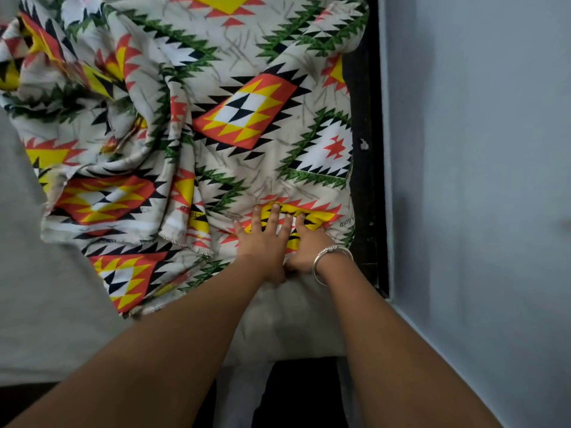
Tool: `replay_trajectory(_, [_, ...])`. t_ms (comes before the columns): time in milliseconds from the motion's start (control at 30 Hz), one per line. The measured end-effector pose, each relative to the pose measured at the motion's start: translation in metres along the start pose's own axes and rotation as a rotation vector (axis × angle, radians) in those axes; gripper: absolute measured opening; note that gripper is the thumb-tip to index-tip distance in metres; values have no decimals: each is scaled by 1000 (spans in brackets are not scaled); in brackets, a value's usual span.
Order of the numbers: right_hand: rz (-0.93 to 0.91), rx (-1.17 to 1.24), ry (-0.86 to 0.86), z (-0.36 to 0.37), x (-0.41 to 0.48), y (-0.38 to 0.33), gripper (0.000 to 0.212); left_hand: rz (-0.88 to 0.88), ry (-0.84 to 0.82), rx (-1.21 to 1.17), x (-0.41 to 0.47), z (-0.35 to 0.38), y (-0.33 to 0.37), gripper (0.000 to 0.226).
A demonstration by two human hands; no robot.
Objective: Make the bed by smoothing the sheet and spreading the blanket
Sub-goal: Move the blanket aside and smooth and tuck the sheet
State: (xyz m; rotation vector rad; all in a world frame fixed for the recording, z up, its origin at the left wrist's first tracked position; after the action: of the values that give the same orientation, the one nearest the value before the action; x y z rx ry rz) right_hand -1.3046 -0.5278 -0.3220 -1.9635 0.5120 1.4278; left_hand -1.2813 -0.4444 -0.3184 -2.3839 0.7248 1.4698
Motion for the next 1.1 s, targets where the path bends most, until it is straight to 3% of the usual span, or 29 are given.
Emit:
replay_trajectory(200, [20, -63, -6, -1, 0, -1, 117, -6, 53, -26, 1, -3, -2, 119])
replay_trajectory(533, [16, -43, 11, -8, -7, 1, 111, -24, 160, -105, -8, -13, 1, 88])
replay_trajectory(1100, [84, -41, 138, -3, -4, 7, 106, 63, 62, -42, -3, -9, 0, 97])
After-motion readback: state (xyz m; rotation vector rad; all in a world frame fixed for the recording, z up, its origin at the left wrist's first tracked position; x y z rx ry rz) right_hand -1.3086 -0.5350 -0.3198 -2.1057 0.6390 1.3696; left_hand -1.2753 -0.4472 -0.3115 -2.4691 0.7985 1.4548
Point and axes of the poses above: each hand's wrist, its own x-axis towards the middle knuckle, its own z-axis out of the palm, y = z × x, the point moved 10 cm from there along x, towards the middle knuckle, and after that the axes turned 5 degrees about x, right-handed, at the moved point
